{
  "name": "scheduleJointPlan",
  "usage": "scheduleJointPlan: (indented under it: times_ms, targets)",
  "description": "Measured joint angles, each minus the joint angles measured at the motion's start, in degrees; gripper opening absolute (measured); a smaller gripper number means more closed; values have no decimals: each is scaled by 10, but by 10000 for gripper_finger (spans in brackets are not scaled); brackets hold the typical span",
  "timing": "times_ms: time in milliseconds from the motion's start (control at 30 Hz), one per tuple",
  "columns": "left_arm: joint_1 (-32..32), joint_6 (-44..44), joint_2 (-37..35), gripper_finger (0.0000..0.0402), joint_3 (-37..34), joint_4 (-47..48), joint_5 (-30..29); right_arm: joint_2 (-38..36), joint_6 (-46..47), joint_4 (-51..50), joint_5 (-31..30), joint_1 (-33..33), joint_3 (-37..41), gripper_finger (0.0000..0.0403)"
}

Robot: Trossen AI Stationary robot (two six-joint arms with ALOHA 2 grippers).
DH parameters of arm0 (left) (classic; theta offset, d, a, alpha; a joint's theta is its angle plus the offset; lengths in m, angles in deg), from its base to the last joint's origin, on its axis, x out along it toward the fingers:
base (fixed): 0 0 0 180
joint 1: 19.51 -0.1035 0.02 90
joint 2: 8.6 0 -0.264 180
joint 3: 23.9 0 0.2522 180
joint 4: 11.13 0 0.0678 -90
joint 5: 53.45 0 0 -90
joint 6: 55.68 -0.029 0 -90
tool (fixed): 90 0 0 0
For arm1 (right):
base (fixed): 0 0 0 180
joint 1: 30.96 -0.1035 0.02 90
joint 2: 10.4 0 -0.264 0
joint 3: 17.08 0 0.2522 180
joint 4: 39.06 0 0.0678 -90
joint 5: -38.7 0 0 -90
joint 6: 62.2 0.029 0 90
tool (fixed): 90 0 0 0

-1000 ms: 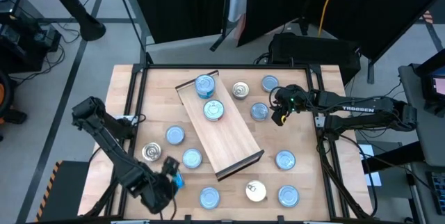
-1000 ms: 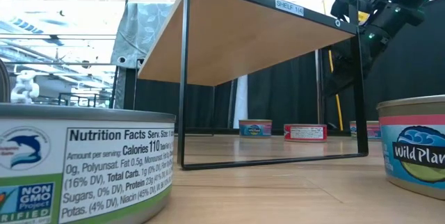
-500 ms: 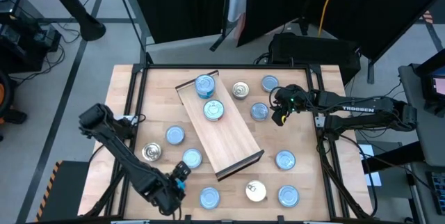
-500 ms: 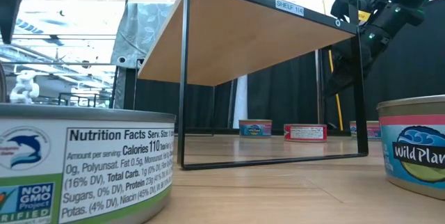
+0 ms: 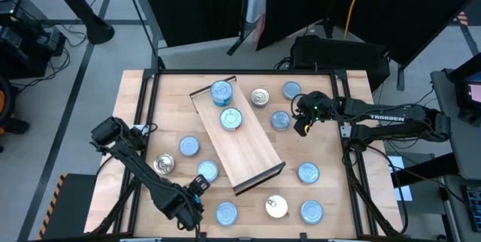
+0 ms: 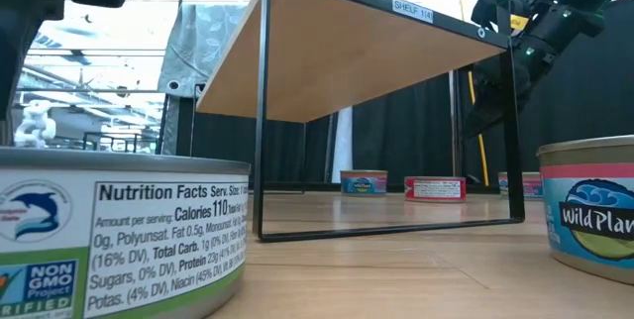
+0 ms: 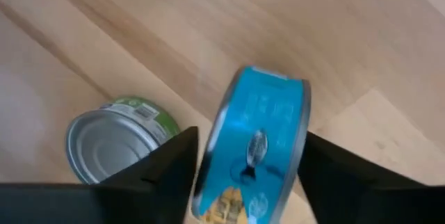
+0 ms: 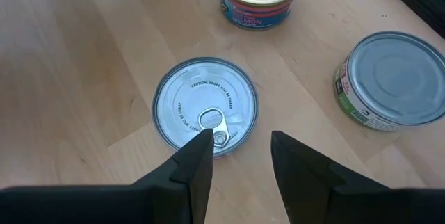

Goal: Stack canned seafood by type on shelf
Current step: Stack the yellow-blue tuna can on top of the yellow-blue tuna cans on the shelf

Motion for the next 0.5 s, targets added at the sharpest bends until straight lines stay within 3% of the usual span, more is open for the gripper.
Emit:
scheduleJointPlan:
  times_ms: [167,500]
  targets:
    - [-9,55,-15,135,0,-4,-2,-13,-4,26,1,0,0,137]
    - [-21,240,-98,136,3,-15,-34,-78,-88,160,61,-32,0,137]
